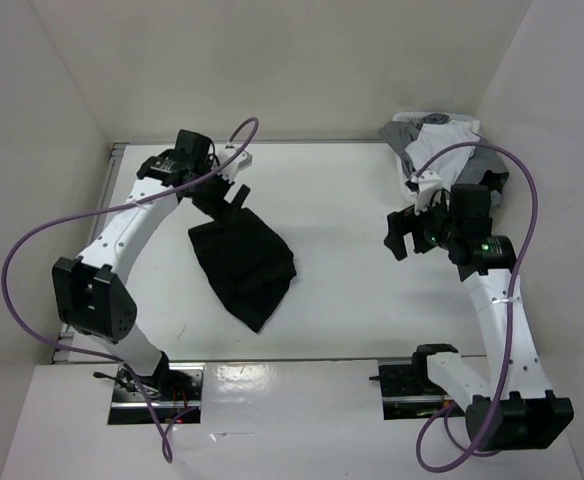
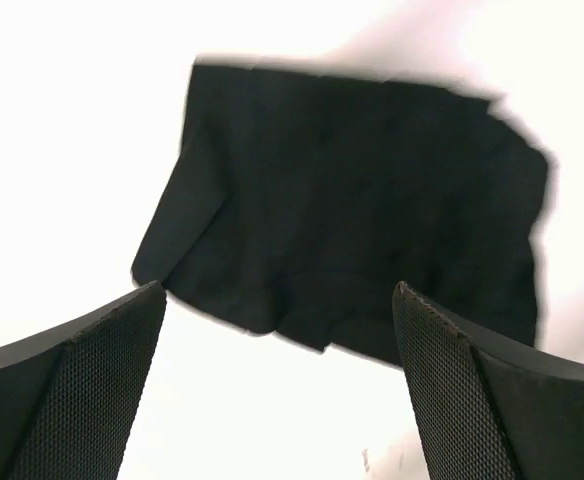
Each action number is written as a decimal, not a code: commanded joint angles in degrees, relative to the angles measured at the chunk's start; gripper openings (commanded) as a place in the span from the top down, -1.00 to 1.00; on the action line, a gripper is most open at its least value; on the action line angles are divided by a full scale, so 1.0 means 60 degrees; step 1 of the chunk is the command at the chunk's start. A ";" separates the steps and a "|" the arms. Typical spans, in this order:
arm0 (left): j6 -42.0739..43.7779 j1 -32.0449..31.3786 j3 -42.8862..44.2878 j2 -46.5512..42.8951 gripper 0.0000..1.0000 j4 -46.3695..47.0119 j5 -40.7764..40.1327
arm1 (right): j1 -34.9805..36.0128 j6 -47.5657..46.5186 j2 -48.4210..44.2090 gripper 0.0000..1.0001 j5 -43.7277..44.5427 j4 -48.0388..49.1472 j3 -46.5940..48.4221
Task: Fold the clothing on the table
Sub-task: Fold the skirt
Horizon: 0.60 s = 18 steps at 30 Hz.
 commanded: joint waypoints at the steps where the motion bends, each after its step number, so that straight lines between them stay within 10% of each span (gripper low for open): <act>1: -0.0058 -0.0147 0.0261 -0.0274 -1.00 -0.0806 0.1541 | -0.0606 -0.0081 -0.0738 -0.97 0.0110 -0.0409 0.0011; 10: 0.0032 -0.0528 -0.2464 0.0236 -1.00 0.1094 0.0562 | -0.1707 -0.0081 -0.1048 -0.97 0.0110 -0.0499 0.0099; 18: -0.0687 -0.0865 -0.2026 0.1423 -1.00 0.1932 -0.0127 | -0.2703 0.0007 -0.0872 -0.97 -0.1280 -0.0587 0.0391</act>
